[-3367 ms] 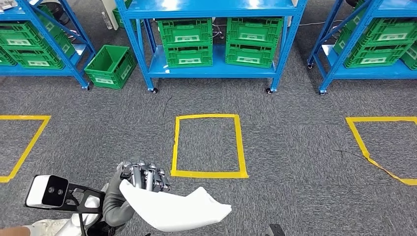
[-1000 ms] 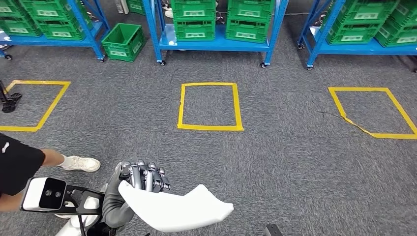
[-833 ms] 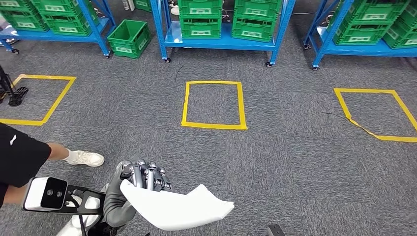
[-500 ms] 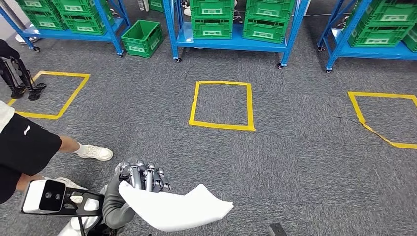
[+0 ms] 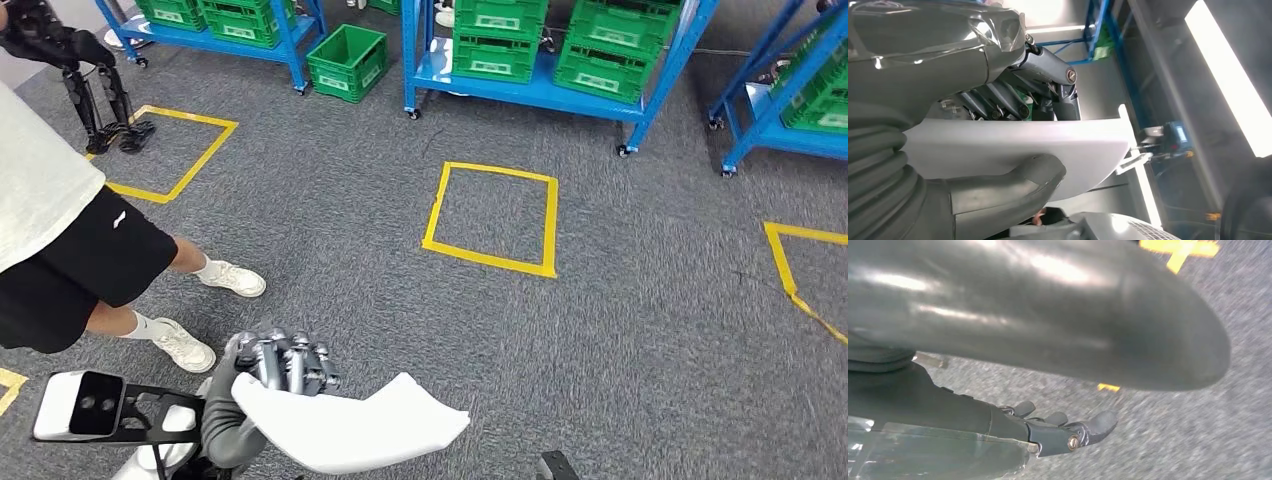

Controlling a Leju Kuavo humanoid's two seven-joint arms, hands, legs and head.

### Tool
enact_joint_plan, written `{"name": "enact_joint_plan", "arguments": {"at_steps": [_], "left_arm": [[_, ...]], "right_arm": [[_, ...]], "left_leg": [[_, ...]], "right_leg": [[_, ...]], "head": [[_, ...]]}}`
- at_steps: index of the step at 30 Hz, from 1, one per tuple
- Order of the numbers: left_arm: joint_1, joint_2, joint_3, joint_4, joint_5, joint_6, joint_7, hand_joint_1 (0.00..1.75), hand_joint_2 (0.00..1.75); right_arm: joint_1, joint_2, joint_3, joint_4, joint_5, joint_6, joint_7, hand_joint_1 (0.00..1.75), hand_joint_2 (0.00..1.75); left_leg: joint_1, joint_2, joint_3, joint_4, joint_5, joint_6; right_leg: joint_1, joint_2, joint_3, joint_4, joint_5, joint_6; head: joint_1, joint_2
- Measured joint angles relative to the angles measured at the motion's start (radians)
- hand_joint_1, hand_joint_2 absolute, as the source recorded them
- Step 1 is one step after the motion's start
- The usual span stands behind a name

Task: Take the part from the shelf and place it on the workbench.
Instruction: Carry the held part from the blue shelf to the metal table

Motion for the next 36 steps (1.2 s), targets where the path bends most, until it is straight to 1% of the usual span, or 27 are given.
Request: {"name": "enact_joint_plan", "arguments": {"at_steps": [2, 3, 4, 5, 7, 9, 11, 13, 14, 15, 16, 18, 19, 20, 21, 22, 24, 25, 26, 27, 29, 30, 31, 33, 34, 35, 36], "left_arm": [[-0.003, -0.003, -0.002, 0.0, 0.0, -0.001, -0.001, 1.75, 1.75], [-0.003, -0.004, -0.003, 0.0, 0.0, -0.001, 0.0, 1.75, 1.75], [-0.002, -0.005, -0.004, 0.001, -0.001, -0.001, 0.0, 1.75, 1.75], [-0.002, -0.005, -0.004, 0.002, -0.001, -0.001, 0.0, 1.75, 1.75], [-0.002, -0.005, -0.004, 0.003, -0.003, -0.002, 0.0, 1.75, 1.75], [-0.002, -0.006, -0.005, 0.003, -0.003, -0.002, 0.0, 1.75, 1.75], [-0.002, -0.006, -0.004, 0.003, -0.003, -0.002, 0.0, 1.75, 1.75], [-0.002, -0.005, -0.004, 0.003, -0.003, -0.003, 0.0, 1.75, 1.75], [-0.001, -0.005, -0.004, 0.003, -0.003, -0.003, 0.0, 1.75, 1.75], [-0.001, -0.004, -0.004, 0.003, -0.003, -0.004, 0.0, 1.75, 1.75], [-0.002, -0.004, -0.003, 0.003, -0.003, -0.006, 0.0, 1.75, 1.75], [-0.002, -0.004, -0.004, 0.003, -0.003, -0.007, 0.0, 1.75, 1.75], [-0.002, -0.004, -0.005, 0.003, -0.003, -0.008, 0.0, 1.75, 1.75], [-0.001, -0.003, -0.005, 0.003, -0.003, -0.009, 0.0, 1.75, 1.75], [-0.001, -0.003, -0.006, 0.003, -0.003, -0.011, 0.0, 1.75, 1.75], [-0.001, -0.003, -0.007, 0.003, -0.003, -0.013, 0.0, 1.75, 1.75], [-0.004, -0.003, -0.008, 0.003, -0.002, -0.017, 0.003, 1.75, 1.75], [-0.006, -0.003, -0.008, 0.003, -0.002, -0.019, 0.005, 1.75, 1.75], [-0.008, -0.004, -0.008, 0.003, 0.0, -0.02, 0.008, 1.75, 1.75], [-0.01, -0.004, -0.008, 0.003, 0.001, -0.02, 0.01, 1.75, 1.75], [-0.01, -0.005, -0.009, 0.002, 0.004, -0.021, 0.015, 1.75, 1.75], [-0.01, -0.006, -0.009, 0.001, 0.006, -0.022, 0.017, 1.75, 1.75], [-0.012, -0.007, -0.009, 0.0, 0.009, -0.023, 0.019, 1.75, 1.75], [-0.013, -0.013, -0.01, 0.001, 0.012, -0.027, 0.022, 1.75, 1.75], [-0.013, -0.016, -0.012, 0.002, 0.012, -0.029, 0.023, 1.75, 1.75], [-0.011, -0.017, -0.014, 0.003, 0.011, -0.031, 0.024, 1.75, 1.75], [-0.01, -0.018, -0.016, 0.004, 0.011, -0.033, 0.024, 1.75, 1.75]], "right_arm": [[0.002, -0.001, 0.0, 0.0, 0.0, 0.0, 0.001, 0.0, 0.0], [0.005, -0.002, 0.0, 0.0, 0.0, -0.001, 0.002, 0.0, 0.0], [0.008, -0.003, 0.0, 0.0, 0.0, -0.001, 0.002, 0.0, 0.0], [0.01, -0.004, 0.0, 0.001, 0.0, -0.001, 0.003, 0.0, 0.0], [0.008, -0.006, 0.0, 0.001, 0.0, -0.002, 0.003, 0.0, 0.0], [0.006, -0.007, 0.0, 0.001, 0.0, -0.002, 0.003, 0.0, 0.0], [0.006, -0.007, 0.0, 0.001, 0.0, -0.002, 0.003, 0.0, 0.0], [0.005, -0.005, 0.0, 0.0, 0.0, -0.002, 0.003, 0.0, 0.0], [0.004, -0.005, 0.0, 0.0, 0.0, -0.002, 0.003, 0.0, 0.0], [0.003, -0.004, 0.0, -0.001, 0.0, -0.002, 0.003, 0.0, 0.0], [0.002, -0.003, 0.0, -0.001, -0.001, -0.002, 0.002, 0.0, 0.0], [0.005, -0.002, 0.0, -0.002, -0.001, -0.002, 0.001, 0.0, 0.0], [0.008, -0.002, 0.0, -0.002, -0.002, -0.002, 0.0, 0.0, 0.0], [0.011, -0.002, 0.0, -0.002, -0.003, -0.003, -0.002, 0.0, 0.0], [0.013, -0.002, 0.0, -0.002, -0.005, -0.004, -0.004, 0.0, 0.0], [0.013, -0.002, 0.0, -0.002, -0.007, -0.005, -0.007, 0.0, 0.0], [0.014, 0.001, -0.001, -0.002, -0.011, -0.006, -0.014, 0.0, 0.0], [0.015, 0.002, -0.001, -0.002, -0.013, -0.008, -0.019, 0.0, 0.0], [0.017, 0.002, -0.002, -0.002, -0.015, -0.01, -0.023, 0.0, 0.0], [0.02, 0.003, -0.002, -0.002, -0.017, -0.012, -0.026, 0.0, 0.0], [0.026, 0.003, -0.003, -0.002, -0.02, -0.016, -0.034, 0.0, 0.0], [0.029, 0.003, -0.004, -0.002, -0.021, -0.018, -0.037, 0.0, 0.0], [0.031, 0.002, -0.005, -0.002, -0.022, -0.019, -0.04, 0.0, 0.0], [0.039, 0.0, -0.006, -0.001, -0.023, -0.021, -0.044, 0.0, 0.0], [0.044, -0.001, -0.007, 0.0, -0.023, -0.022, -0.045, 0.0, 0.0], [0.05, -0.002, -0.008, 0.001, -0.023, -0.023, -0.046, 0.0, 0.0], [0.056, -0.004, -0.008, 0.002, -0.023, -0.024, -0.046, 0.0, 0.0]], "left_leg": [[0.0, -0.024, -0.005, -0.002, 0.005, 0.006], [-0.001, -0.039, -0.007, -0.001, 0.006, 0.007], [-0.002, -0.054, -0.009, 0.0, 0.007, 0.007], [-0.002, -0.068, -0.009, 0.003, 0.007, 0.006], [-0.001, -0.094, -0.011, 0.012, 0.004, 0.002], [0.0, -0.108, -0.013, 0.021, 0.001, -0.003], [0.0, -0.111, -0.015, 0.024, 0.0, -0.005], [-0.001, -0.124, -0.024, 0.032, -0.002, -0.014], [-0.002, -0.123, -0.031, 0.04, -0.006, -0.021], [-0.002, -0.112, -0.042, 0.059, -0.018, -0.03], [0.001, -0.091, -0.06, 0.095, -0.039, -0.037], [0.006, -0.042, -0.12, 0.22, -0.101, -0.05], [0.01, -0.031, -0.153, 0.285, -0.125, -0.054], [0.013, -0.025, -0.174, 0.322, -0.133, -0.056], [0.015, -0.022, -0.175, 0.322, -0.122, -0.056], [0.015, -0.016, -0.155, 0.28, -0.095, -0.053], [0.008, 0.019, -0.08, 0.138, -0.036, -0.038], [0.003, 0.038, -0.051, 0.083, -0.02, -0.029], [-0.003, 0.05, -0.037, 0.053, -0.015, -0.022], [-0.008, 0.049, -0.035, 0.045, -0.017, -0.018], [-0.007, 0.024, -0.03, 0.029, -0.009, -0.009], [-0.004, 0.012, -0.021, 0.015, -0.001, -0.005], [0.0, 0.0, -0.012, 0.0, 0.007, 0.001], [0.002, -0.025, -0.004, -0.013, 0.016, 0.006], [0.001, -0.04, -0.005, -0.013, 0.016, 0.007], [0.001, -0.056, -0.006, -0.012, 0.016, 0.007], [0.0, -0.072, -0.006, -0.01, 0.016, 0.006]], "right_leg": [[-0.001, 0.046, -0.065, 0.137, -0.058, -0.01], [0.0, 0.055, -0.096, 0.199, -0.078, -0.01], [0.0, 0.059, -0.111, 0.229, -0.082, -0.006], [-0.001, 0.061, -0.107, 0.217, -0.07, 0.002], [-0.006, 0.076, -0.048, 0.09, -0.011, 0.022], [-0.011, 0.098, 0.002, -0.016, 0.031, 0.032], [-0.013, 0.109, 0.011, -0.038, 0.037, 0.033], [-0.012, 0.102, 0.013, -0.044, 0.039, 0.017], [-0.011, 0.093, 0.015, -0.047, 0.042, 0.007], [-0.011, 0.081, 0.017, -0.047, 0.044, -0.006], [-0.012, 0.07, 0.018, -0.048, 0.045, -0.014], [-0.009, 0.052, 0.018, -0.048, 0.043, -0.022], [-0.007, 0.041, 0.018, -0.048, 0.042, -0.023], [-0.006, 0.029, 0.018, -0.048, 0.041, -0.024], [-0.005, 0.019, 0.018, -0.048, 0.04, -0.024], [-0.004, 0.008, 0.019, -0.048, 0.038, -0.024], [0.001, -0.009, 0.023, -0.049, 0.035, -0.022], [0.004, -0.018, 0.024, -0.049, 0.034, -0.019], [0.006, -0.027, 0.025, -0.049, 0.032, -0.016], [0.007, -0.038, 0.027, -0.051, 0.031, -0.011], [0.006, -0.054, 0.034, -0.058, 0.028, 0.0], [0.005, -0.043, 0.034, -0.051, 0.021, 0.002], [0.005, -0.02, 0.025, -0.026, 0.006, 0.002], [0.003, 0.038, -0.03, 0.09, -0.043, -0.006], [0.003, 0.052, -0.066, 0.158, -0.066, -0.007], [0.003, 0.058, -0.093, 0.204, -0.077, -0.005], [0.002, 0.06, -0.104, 0.214, -0.071, 0.001]], "head": [[0.002, 0.0], [0.004, 0.0], [0.004, 0.0], [0.004, 0.0], [0.004, 0.0], [0.004, 0.0], [0.004, 0.0], [0.003, 0.0], [0.002, 0.0], [0.0, 0.0], [-0.002, 0.0], [-0.006, 0.0], [-0.006, 0.0], [-0.006, 0.0], [-0.006, 0.0], [-0.006, 0.0], [-0.006, 0.0], [-0.005, 0.0], [-0.005, 0.0], [-0.004, 0.0], [-0.004, 0.0], [-0.003, 0.0], [-0.002, 0.0], [0.002, 0.0], [0.003, 0.0], [0.003, 0.0], [0.003, 0.0]]}}
